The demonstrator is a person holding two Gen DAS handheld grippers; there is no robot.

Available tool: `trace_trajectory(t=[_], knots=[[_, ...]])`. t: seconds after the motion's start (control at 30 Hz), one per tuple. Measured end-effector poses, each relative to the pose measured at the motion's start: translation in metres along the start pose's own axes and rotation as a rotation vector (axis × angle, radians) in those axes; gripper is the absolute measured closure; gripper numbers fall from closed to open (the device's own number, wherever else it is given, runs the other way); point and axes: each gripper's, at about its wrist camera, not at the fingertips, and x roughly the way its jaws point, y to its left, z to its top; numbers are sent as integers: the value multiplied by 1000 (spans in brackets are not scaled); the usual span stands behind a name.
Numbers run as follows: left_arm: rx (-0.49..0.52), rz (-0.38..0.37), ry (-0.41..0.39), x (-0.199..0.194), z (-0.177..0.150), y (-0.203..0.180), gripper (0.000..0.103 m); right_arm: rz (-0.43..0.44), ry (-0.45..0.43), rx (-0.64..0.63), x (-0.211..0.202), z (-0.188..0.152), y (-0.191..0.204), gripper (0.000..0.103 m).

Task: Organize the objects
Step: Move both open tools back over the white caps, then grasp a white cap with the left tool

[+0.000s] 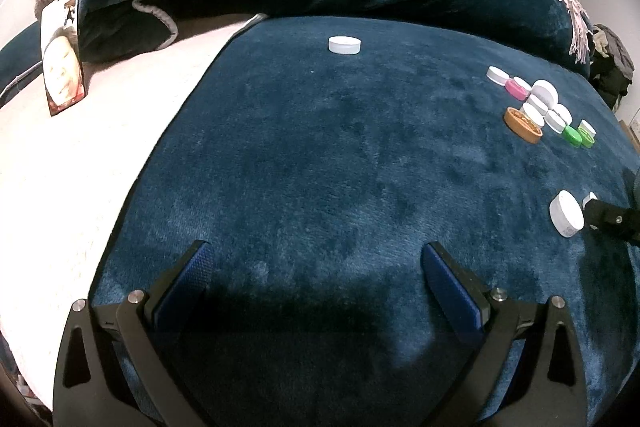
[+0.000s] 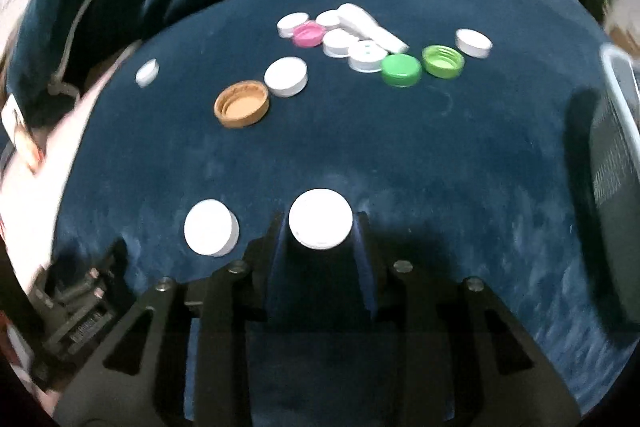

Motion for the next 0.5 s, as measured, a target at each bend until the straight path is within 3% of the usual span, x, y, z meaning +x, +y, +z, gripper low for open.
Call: trace_trajectory(t=[0.03,0.07,0.2,0.3,0.43,0.5], knots=[[0,-1,-1,0,0,1,0,9,-3,1,0,-2,-1,40],[-1,-2,-2,0,0,1,0,12,-4,-8,2,-5,-2,34],[-1,-2,-7,-1,-2,1,0,29,-48,-21,5,-14,-6,33],[5,5,-10,-2,-2,1,0,55,-111,-84,5,-26,-3,23],[27,12,10,-4,1,-1,0,3,-96,-75,-4,-21,1,25],[25,10,8,-4,1,0,0,-38,-146,-89,-10,-17,3,25]])
